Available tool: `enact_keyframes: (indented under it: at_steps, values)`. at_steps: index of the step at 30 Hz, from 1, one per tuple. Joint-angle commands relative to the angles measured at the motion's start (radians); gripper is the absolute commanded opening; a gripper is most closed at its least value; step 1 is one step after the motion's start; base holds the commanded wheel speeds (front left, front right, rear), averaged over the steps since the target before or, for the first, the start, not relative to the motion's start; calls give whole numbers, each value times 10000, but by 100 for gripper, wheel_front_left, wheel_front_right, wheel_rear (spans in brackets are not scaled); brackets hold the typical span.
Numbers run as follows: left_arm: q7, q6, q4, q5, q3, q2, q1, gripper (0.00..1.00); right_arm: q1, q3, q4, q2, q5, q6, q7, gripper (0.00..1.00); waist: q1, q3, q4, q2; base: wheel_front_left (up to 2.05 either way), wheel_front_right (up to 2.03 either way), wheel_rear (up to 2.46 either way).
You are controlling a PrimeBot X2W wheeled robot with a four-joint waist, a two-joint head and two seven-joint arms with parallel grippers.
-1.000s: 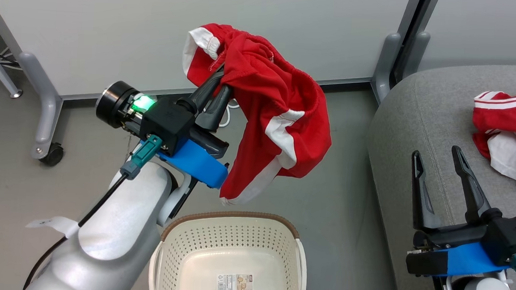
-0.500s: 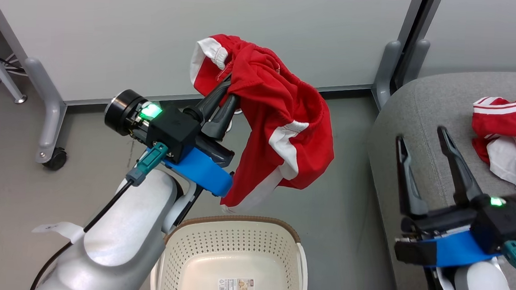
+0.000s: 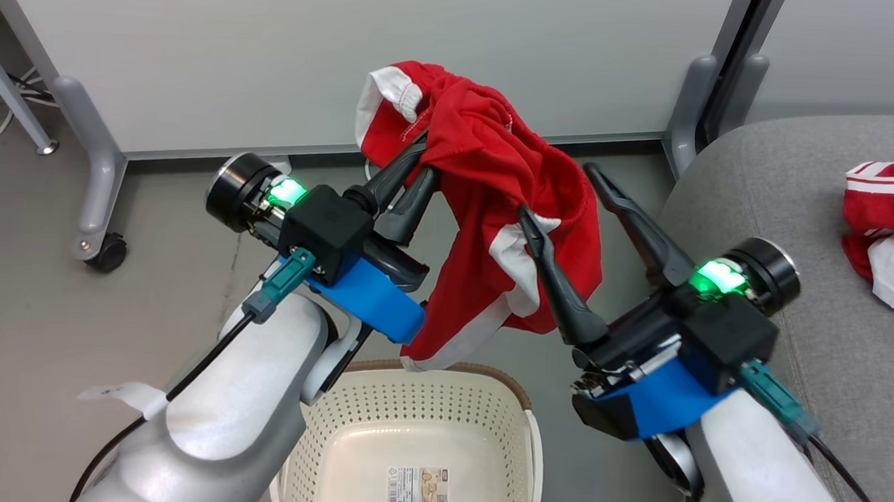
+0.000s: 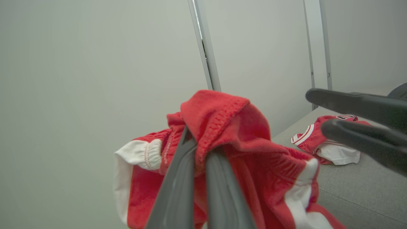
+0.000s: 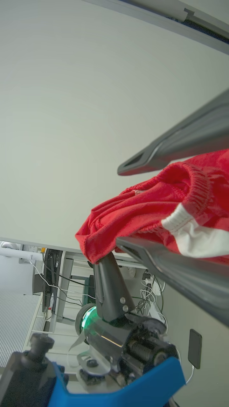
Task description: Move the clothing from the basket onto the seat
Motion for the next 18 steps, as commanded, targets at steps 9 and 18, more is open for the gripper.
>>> enact_keyframes:
  at_steps: [9, 18]
  values:
    - [-47, -63, -20, 176, -56, -162, -321, 0, -1359, 642, 1862, 205, -298, 2, -8, 100, -1, 328, 177, -1, 0, 0, 0]
    - [-47, -153, -80, 271, -101, -366, -463, 0, -2251, 930, 3668, 593, -197, 2, -7, 0, -1, 574, 330, -1, 0, 0, 0]
